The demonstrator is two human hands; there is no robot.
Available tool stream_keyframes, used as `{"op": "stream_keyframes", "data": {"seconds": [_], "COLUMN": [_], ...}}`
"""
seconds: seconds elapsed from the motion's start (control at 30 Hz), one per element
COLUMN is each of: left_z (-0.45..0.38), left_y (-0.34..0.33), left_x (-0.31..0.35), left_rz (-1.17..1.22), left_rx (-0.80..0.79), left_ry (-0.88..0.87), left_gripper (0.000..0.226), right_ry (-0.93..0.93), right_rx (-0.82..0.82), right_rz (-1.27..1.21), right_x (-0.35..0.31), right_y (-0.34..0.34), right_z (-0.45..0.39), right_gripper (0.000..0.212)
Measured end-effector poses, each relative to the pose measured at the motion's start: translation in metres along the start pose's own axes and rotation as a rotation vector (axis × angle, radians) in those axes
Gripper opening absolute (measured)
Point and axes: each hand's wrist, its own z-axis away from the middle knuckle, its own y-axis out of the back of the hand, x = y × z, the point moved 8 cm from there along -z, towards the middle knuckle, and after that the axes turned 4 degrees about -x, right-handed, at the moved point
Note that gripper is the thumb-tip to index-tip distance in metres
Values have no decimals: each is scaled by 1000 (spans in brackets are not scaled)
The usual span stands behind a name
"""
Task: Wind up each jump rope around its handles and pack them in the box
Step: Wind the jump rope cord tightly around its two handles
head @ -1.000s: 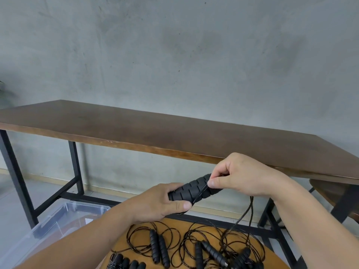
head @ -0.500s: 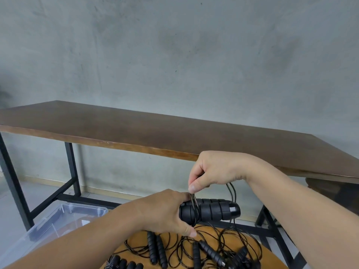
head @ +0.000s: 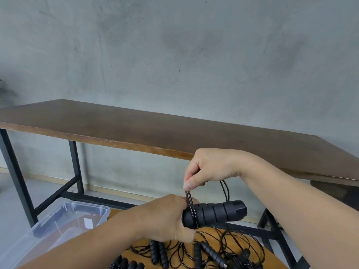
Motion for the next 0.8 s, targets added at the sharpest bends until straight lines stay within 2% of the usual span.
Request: {"op": "stream_keyframes", "data": {"seconds": [0.1,0.17,0.3,0.33,0.4,0.47,0.6,0.7,0.8], "left_z": [11,15,17,17,17,16,14,14,15], "left_y": [13,22,22,22,23,25,25,21,19], "left_x": [10,14,10,8,7,4,-2,-6,-16], "left_rz": [26,36,63,73,109,144,134,84,16], "left_rx": [68,119,131,134,162,206,230,205,182], "left_ry": [-42,-59,-33,-24,-3,15,29,74,142], "left_gripper": [21,25,36,39,44,47,56,63,93], "right_ry": [-14,-39,-76,-50,23,117,119,110,64], "right_rx": [44,93,109,106,88,104,297,312,326], "right_rz": [-320,-443,-740,-880,-1397,-1723,-1866,-1941,-1997], "right_x": [32,50,80,87,96,91,80,78,74], "right_y": [-8,-16,-53,-66,-94,-109,-122,-135,-149], "right_z": [0,2,-4,-8,-16,-21,-24,-27,-30], "right_gripper": [7,6,28,32,39,43,44,36,24]}}
